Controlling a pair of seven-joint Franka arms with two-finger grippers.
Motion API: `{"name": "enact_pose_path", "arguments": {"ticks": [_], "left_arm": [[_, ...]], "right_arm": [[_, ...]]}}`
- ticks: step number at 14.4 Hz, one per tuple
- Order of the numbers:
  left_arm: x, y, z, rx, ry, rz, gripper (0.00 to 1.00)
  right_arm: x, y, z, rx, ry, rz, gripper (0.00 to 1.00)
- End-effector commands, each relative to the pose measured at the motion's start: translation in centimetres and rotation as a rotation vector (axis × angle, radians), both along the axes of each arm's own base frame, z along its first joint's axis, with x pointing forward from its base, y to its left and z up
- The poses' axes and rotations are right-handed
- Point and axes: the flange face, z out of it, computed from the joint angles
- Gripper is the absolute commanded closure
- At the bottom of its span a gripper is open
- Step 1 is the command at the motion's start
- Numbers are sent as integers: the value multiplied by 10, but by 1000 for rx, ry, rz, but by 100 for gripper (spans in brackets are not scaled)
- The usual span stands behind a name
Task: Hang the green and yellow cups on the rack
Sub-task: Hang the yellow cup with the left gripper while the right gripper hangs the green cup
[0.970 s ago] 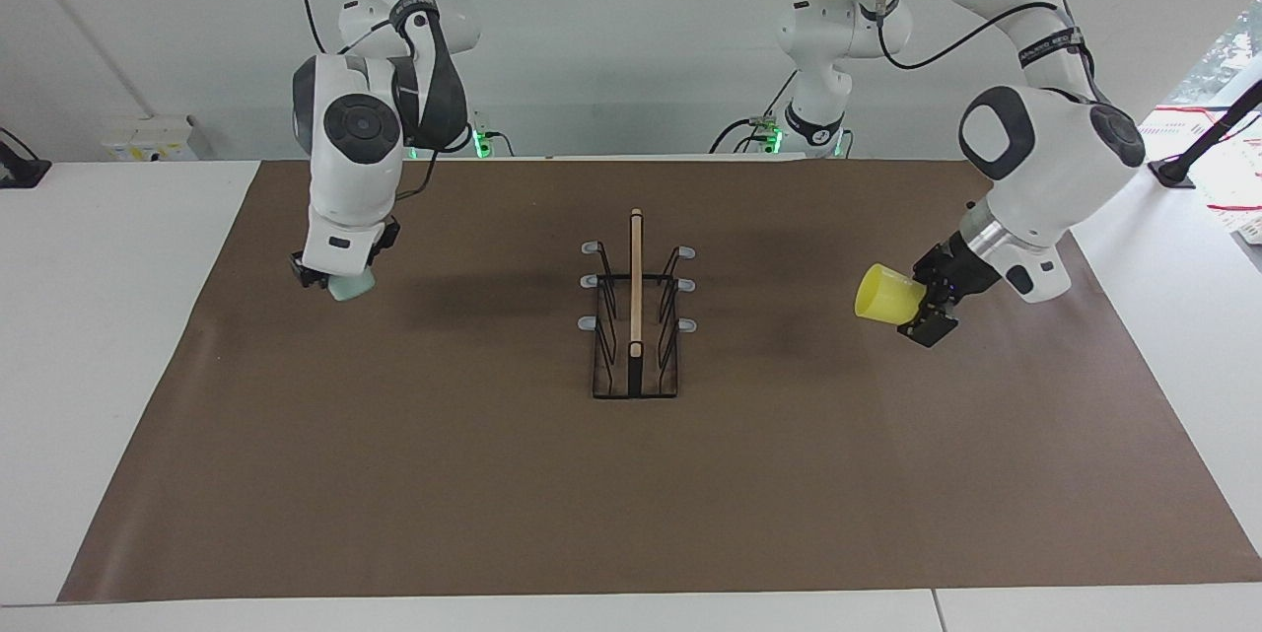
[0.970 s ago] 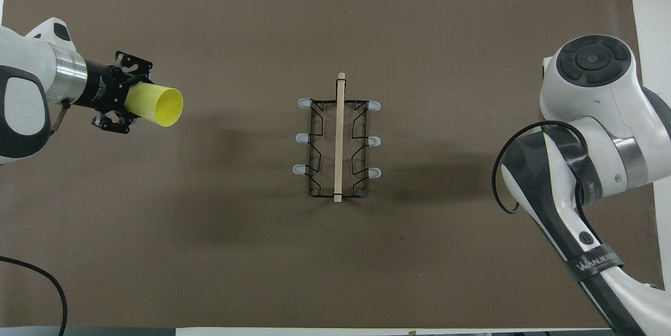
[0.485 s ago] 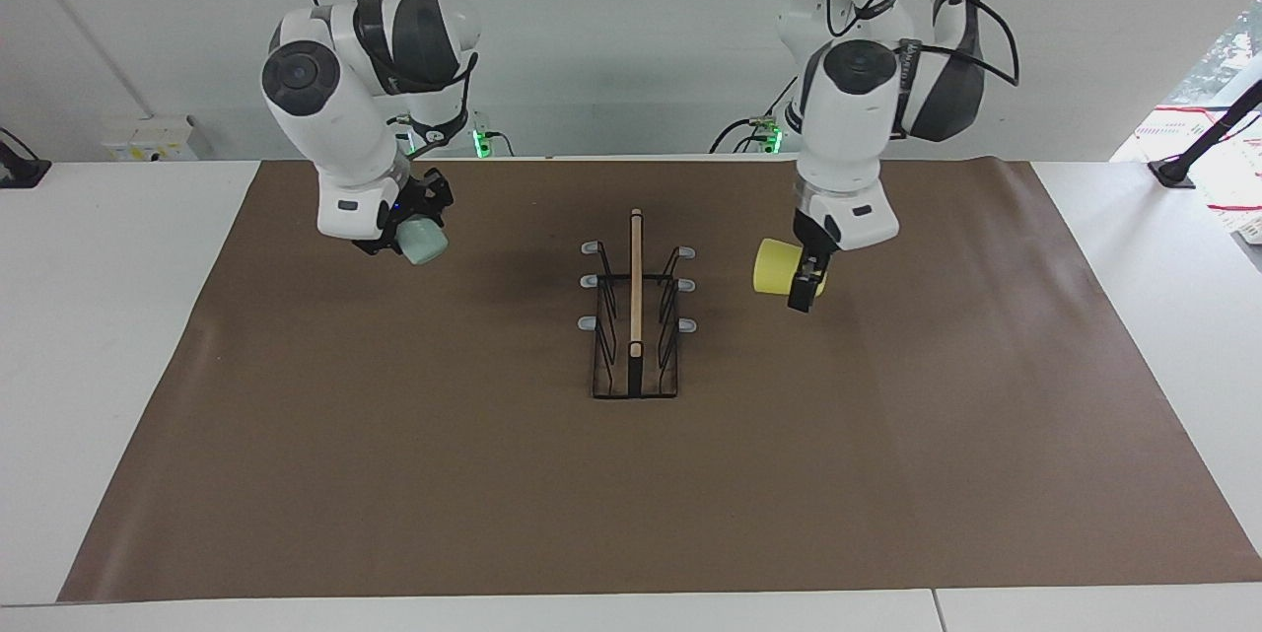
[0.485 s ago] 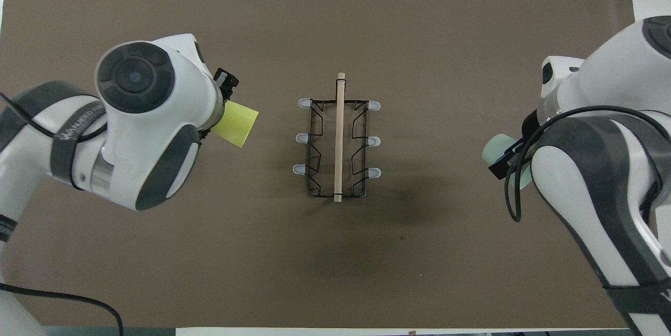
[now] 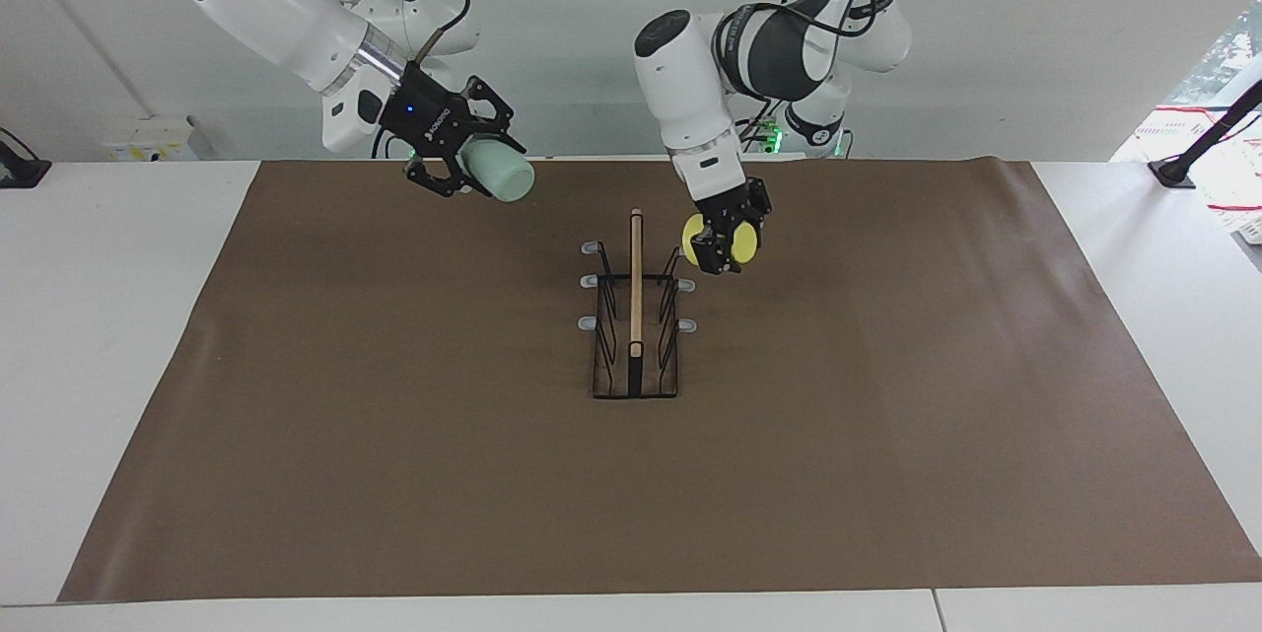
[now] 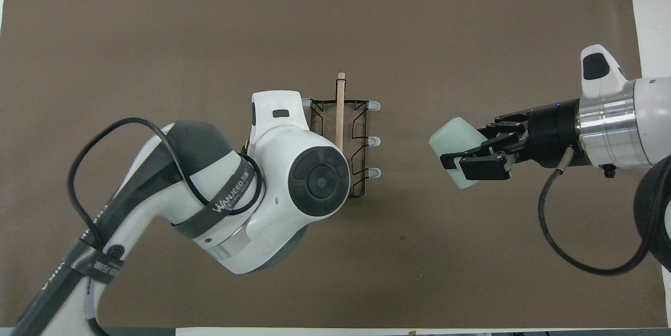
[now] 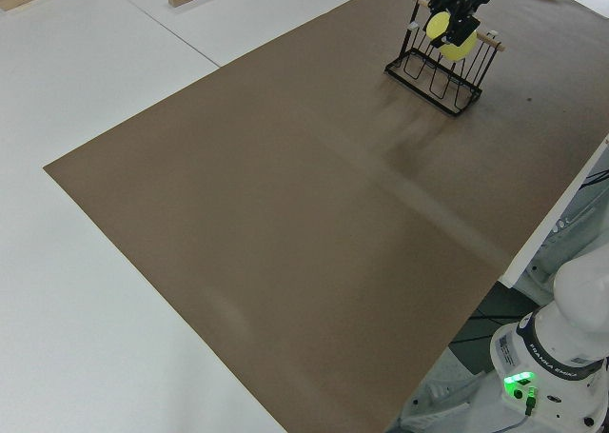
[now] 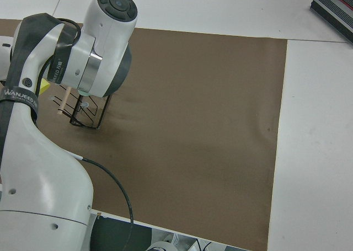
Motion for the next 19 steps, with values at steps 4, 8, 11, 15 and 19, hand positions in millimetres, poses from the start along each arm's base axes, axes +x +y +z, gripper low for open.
{"name": "enact_pose_path", "arguments": {"ticks": [4,8,11,15,19], "left_arm": [[-19,-17,-28,89,-28,-15,100],[-34,-32,-35,77,-25,-31,99],[-36,-33,-31,74,-21,-40,33],[-41,-25,3,-6,51,-84,0],[-15,16,30,-27,150,-197,0]], "right_arm": [[-20,14,-19,263,-146,-72,100],[-37,9,-89,525,-341,-177,100],[-47,30,-128,561,-443,-149,100],[-73,51,-180,603,-548,-172,100],[-79,50,-206,565,-584,-140,100]]}}
